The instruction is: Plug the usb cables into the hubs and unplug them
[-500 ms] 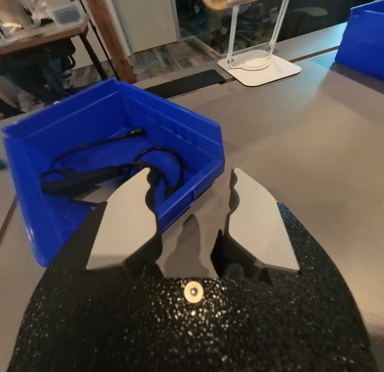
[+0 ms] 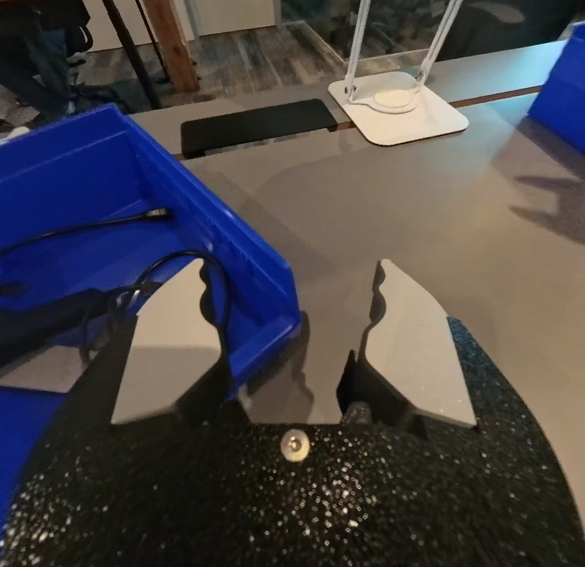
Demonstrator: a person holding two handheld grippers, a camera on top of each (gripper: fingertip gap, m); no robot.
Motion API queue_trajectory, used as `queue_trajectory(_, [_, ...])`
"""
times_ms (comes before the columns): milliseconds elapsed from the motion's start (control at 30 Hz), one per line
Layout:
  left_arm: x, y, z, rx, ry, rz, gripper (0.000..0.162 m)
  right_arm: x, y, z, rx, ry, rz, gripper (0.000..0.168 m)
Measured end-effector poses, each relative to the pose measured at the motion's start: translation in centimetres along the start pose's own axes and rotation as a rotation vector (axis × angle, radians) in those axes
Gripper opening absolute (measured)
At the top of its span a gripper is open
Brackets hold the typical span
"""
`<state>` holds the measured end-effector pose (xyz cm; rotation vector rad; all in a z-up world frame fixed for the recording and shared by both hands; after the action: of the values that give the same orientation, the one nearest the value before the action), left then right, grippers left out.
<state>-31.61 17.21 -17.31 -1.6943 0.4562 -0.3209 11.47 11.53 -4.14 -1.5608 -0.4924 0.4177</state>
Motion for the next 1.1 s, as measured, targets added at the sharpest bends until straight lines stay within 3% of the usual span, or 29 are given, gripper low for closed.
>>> queue_trajectory(100, [0.0,0.4,2.1,-0.057,-0.068,0.057,0.099,-6.5,3.9,3.0,0.002,-0.143,-0.078,0.05])
queue_trajectory(167, [-0.4,1.3,3.2,-0.132,-0.14,0.126,0.091,-9.0,7.2,4.8,0.008,-0.188,-0.119,0.05])
queue_trajectory(267, [-0.8,2.4,4.0,-0.198,-0.245,0.23,0.06,-10.4,11.6,6.5,0.064,-0.203,-0.129,0.045])
queue_trajectory(333, [-0.4,2.8,3.8,-0.193,-0.212,0.262,0.04,-10.3,13.6,6.9,0.128,-0.161,-0.112,0.038])
queue_trajectory(433, [-0.2,2.9,2.9,-0.183,-0.233,0.33,0.03,-10.1,15.8,6.7,0.154,-0.132,-0.091,0.032])
queue_trajectory(733, [-2.9,3.8,-1.7,-0.197,-0.349,0.321,0.009,-9.2,16.2,6.2,0.24,-0.067,-0.057,0.022])
queue_trajectory(1100, [-5.1,3.9,-3.3,-0.199,-0.305,0.222,0.006,-9.4,16.4,6.3,0.225,-0.094,-0.059,0.019])
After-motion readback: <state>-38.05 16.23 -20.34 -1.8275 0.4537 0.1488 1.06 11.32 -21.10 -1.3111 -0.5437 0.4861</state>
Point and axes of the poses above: each gripper's, where its closed fingertips meet, z out along the fingers, y out of its underside, x = y × z across the jaws, the point moved 8 cm from there along -z, back along the fingers, and after that the axes turned 15 degrees about x, right-handed, at the moved point
